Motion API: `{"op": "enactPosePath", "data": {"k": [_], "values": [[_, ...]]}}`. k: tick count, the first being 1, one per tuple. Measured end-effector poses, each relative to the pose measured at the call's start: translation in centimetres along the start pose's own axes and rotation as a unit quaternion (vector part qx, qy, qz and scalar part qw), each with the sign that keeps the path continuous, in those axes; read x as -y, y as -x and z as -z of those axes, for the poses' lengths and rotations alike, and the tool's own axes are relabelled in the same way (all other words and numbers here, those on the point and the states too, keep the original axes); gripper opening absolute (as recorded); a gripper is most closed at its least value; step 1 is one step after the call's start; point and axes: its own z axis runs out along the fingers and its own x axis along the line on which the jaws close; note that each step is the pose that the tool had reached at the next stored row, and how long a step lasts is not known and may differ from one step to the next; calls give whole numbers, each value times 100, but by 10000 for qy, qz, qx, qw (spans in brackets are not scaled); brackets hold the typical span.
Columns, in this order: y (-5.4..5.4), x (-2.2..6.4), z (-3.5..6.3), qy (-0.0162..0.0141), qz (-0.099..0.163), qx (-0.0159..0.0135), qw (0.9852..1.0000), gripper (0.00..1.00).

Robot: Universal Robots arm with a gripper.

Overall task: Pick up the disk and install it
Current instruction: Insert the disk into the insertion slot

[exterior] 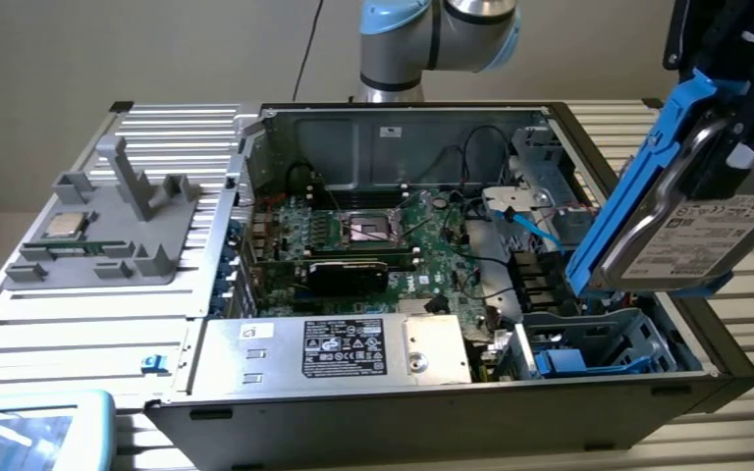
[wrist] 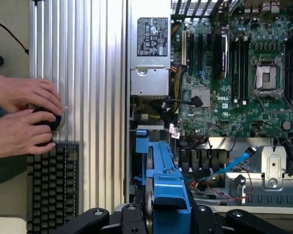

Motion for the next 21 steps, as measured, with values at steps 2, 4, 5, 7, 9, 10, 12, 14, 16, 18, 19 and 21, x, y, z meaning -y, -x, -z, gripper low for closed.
{"op": "enactPosePath", "data": {"k": [2, 4, 5, 7, 9, 10, 12, 14, 16, 18, 19, 21], "values": [[-6, -1, -38, 0, -10, 1, 10000, 37], [-11, -1, -74, 0, -20, 1, 10000, 37], [-14, -1, -91, 0, -25, 0, 10000, 37], [-22, -2, -128, 1, -35, 0, 10000, 37], [-27, -2, -165, 1, -47, 0, 10000, 37], [-29, -2, -182, 1, -53, 0, 10000, 37], [-33, -3, -218, 1, -65, -1, 10000, 37], [-34, -3, -255, 1, -76, -1, 10000, 37], [-34, -3, -292, 2, -89, -1, 10000, 37], [-34, -5, -328, 2, -101, -1, 9999, 37], [-34, -10, -348, 2, -109, -1, 9999, 37], [-33, -19, -383, 3, -120, -1, 9999, 37]]}}
